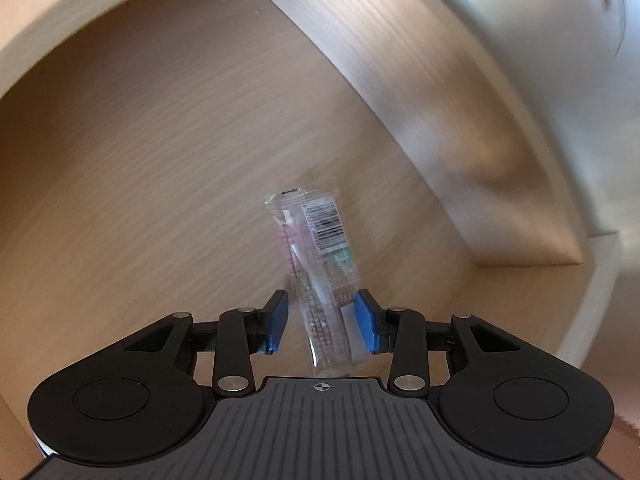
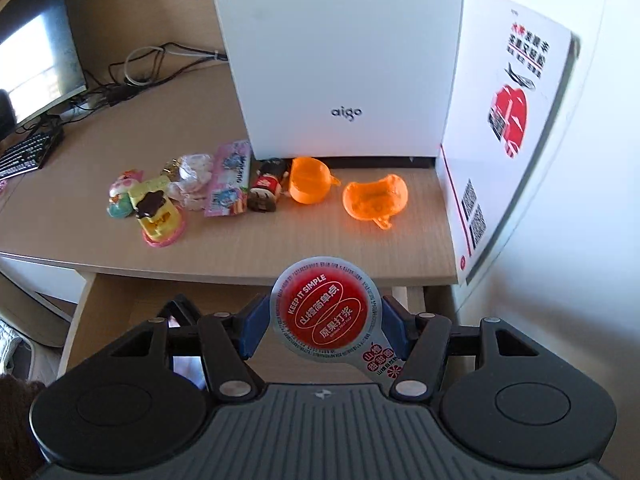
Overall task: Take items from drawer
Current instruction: 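Grasp the clear plastic packet in the drawer with the left gripper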
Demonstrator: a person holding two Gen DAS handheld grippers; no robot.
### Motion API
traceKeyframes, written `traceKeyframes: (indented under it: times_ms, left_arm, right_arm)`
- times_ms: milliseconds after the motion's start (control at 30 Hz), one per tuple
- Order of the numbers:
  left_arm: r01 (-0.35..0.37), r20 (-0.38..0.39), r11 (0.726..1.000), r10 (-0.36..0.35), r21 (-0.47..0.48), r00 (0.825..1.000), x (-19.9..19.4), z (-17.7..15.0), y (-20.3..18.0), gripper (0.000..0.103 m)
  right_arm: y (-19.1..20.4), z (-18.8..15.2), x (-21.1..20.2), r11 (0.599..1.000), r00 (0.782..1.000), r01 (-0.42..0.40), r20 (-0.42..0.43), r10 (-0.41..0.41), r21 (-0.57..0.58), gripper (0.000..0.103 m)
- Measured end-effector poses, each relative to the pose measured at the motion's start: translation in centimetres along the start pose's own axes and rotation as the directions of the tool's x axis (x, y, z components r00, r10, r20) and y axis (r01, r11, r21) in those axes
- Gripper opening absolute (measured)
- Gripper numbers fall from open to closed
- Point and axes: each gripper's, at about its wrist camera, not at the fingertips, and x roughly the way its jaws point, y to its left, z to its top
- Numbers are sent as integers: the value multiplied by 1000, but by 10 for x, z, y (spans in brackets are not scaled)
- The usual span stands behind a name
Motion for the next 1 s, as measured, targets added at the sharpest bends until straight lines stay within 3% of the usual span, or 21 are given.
traceKeyframes:
  times_ms: [167,300,333,467,667,867,1000]
  left_arm:
    - [-41,30,991,37,129,999,1,4,-15,42]
    - [-63,45,987,57,146,997,-3,-4,-9,39]
    - [-78,48,986,72,147,996,-4,-7,-5,34]
    - [-144,92,979,132,145,987,-15,-21,18,32]
    - [-179,162,983,172,27,972,-31,-47,68,32]
    - [-84,184,987,109,-137,977,-36,-70,98,30]
    - [-52,214,982,91,-181,973,-33,-81,98,28]
  right_arm:
    - [-1,1,-3,1000,1000,-6,19,6,0,60]
    - [-1,0,0,1000,1000,3,11,-4,3,60]
    - [-1,0,0,1000,1000,3,10,-3,3,60]
    - [-2,-1,1,1000,1000,4,4,-4,2,60]
    - [1,-7,10,1000,1000,5,-25,-5,-4,60]
    - [4,-11,15,1000,999,-5,-44,5,-4,60]
    - [6,-14,18,1000,998,-28,-60,29,4,60]
